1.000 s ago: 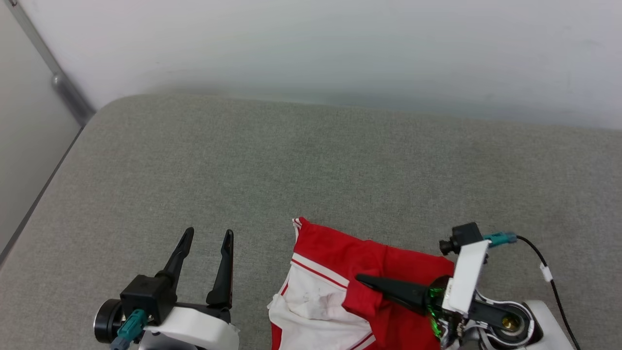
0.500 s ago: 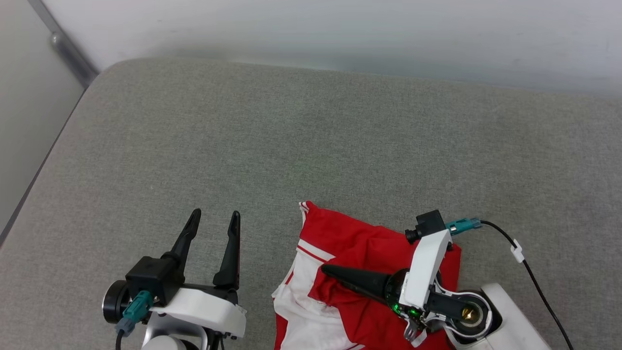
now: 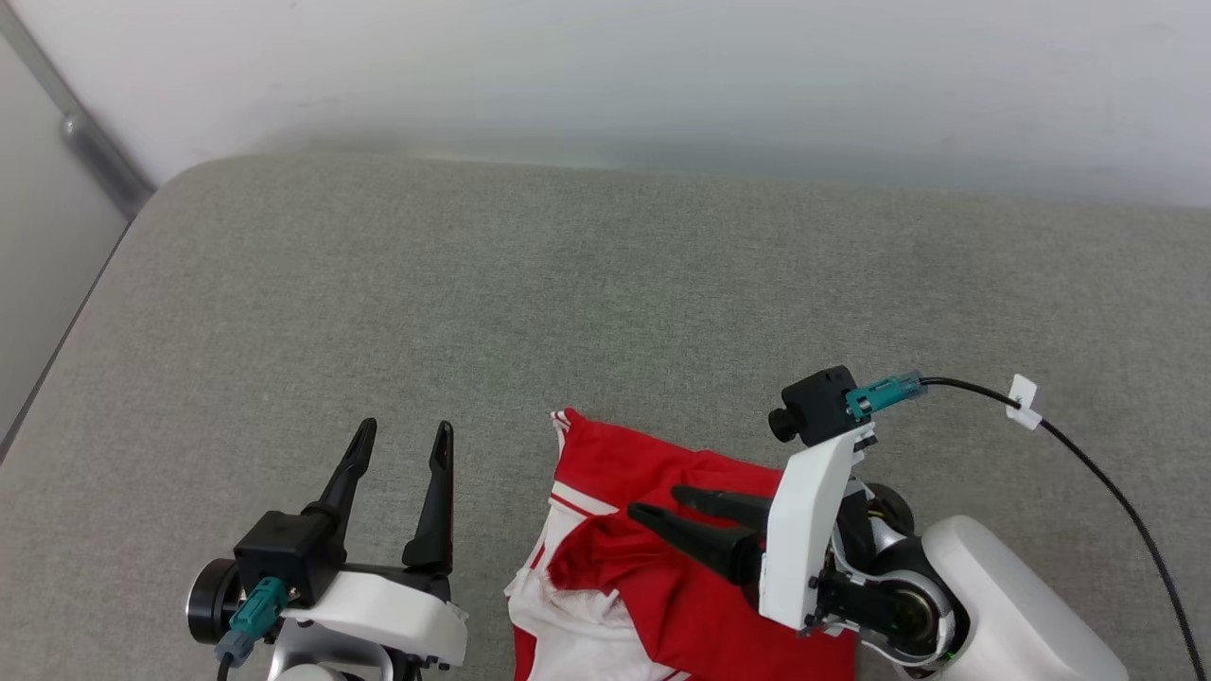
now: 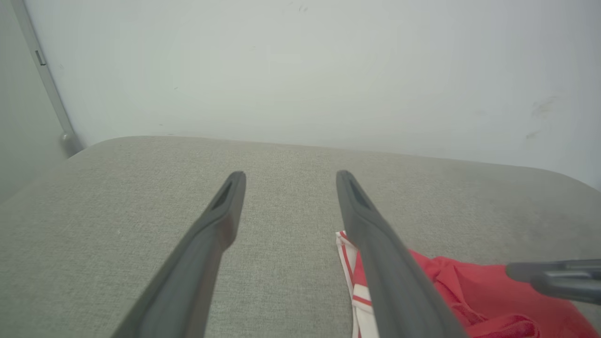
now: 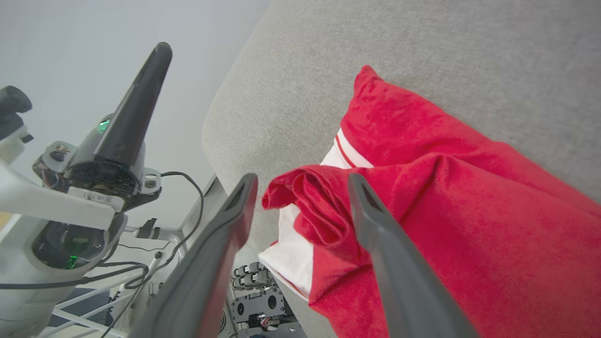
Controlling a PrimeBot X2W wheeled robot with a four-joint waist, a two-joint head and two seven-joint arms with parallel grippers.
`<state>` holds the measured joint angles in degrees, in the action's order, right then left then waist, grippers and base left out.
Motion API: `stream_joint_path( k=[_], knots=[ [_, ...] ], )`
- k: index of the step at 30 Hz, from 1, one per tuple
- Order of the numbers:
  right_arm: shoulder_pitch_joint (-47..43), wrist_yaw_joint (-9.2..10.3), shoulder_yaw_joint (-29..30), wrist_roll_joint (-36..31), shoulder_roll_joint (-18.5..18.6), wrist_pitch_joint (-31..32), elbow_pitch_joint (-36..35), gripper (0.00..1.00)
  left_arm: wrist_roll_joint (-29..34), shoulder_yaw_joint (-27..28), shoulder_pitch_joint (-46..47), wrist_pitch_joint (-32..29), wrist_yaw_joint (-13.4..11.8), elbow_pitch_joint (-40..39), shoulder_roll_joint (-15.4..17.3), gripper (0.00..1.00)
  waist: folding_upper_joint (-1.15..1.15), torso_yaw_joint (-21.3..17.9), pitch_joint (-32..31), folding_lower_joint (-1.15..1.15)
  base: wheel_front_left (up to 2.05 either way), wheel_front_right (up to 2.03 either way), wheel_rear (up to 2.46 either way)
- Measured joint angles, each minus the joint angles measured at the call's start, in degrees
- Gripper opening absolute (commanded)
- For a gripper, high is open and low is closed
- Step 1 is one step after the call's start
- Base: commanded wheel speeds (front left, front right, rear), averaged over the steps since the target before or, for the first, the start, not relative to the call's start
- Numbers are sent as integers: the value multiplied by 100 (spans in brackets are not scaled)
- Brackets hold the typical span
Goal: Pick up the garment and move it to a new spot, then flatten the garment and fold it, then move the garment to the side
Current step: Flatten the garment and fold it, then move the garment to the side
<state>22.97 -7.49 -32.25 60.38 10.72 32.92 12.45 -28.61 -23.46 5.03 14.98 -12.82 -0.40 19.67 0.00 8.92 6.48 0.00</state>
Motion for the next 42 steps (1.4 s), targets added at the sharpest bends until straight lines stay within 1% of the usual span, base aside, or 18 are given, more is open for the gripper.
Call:
stream_joint_path(
  k=[2,4,8,11,14,18,21,23,26,31,36,37,42],
  knots=[
    [2,-1,-94,-277,145,-129,-114,100,7,-3,-17,0,-2,-10,8,100,0,-62,-59,0,0,0,0],
    [1,-1,-60,-565,298,-346,-185,100,5,1,-43,0,-16,-15,21,100,0,-126,-113,0,0,0,0],
    [-96,-1,353,-1447,554,-954,-165,100,-1,21,-118,-18,-64,-29,57,100,0,-253,-215,0,0,0,0],
    [-321,-1,905,-2209,654,-1400,-119,100,-21,44,-159,-21,-105,-46,91,100,0,-354,-288,0,0,0,0],
    [-641,-1,1616,-2933,662,-1845,-143,100,-33,67,-249,-35,-153,-47,111,100,0,-456,-369,0,0,0,0],
    [-1110,-1,2525,-3740,514,-2373,-406,100,-77,129,-347,-36,-205,-45,136,100,0,-594,-485,0,0,0,0],
    [-1403,-1,3006,-4192,330,-2702,-701,100,-82,165,-446,-35,-261,-53,160,100,0,-692,-582,0,0,0,0],
    [-1584,-1,3217,-4358,160,-2807,-913,100,-89,183,-516,-35,-296,-85,170,100,0,-753,-649,0,0,0,0],
    [-1835,-1,3385,-4587,-41,-2943,-1246,100,-89,214,-590,-34,-335,-125,189,100,0,-820,-726,0,0,0,0],
    [-2275,-1,3373,-4846,-374,-2962,-1726,100,-88,261,-739,-24,-379,-167,202,100,0,-861,-844,-1,0,0,0],
    [-2685,-1,3344,-4930,-560,-2892,-2041,100,-75,307,-842,-16,-383,-149,208,100,0,-851,-930,-1,0,0,0],
    [-2882,-1,3336,-4930,-623,-2880,-2125,100,-29,304,-849,-13,-383,-113,202,100,0,-834,-973,-1,0,0,0],
    [-3051,-1,3384,-4946,-700,-2793,-2273,100,-26,341,-906,-9,-383,-81,199,100,0,-838,-1019,-1,0,0,0]
  ],
)
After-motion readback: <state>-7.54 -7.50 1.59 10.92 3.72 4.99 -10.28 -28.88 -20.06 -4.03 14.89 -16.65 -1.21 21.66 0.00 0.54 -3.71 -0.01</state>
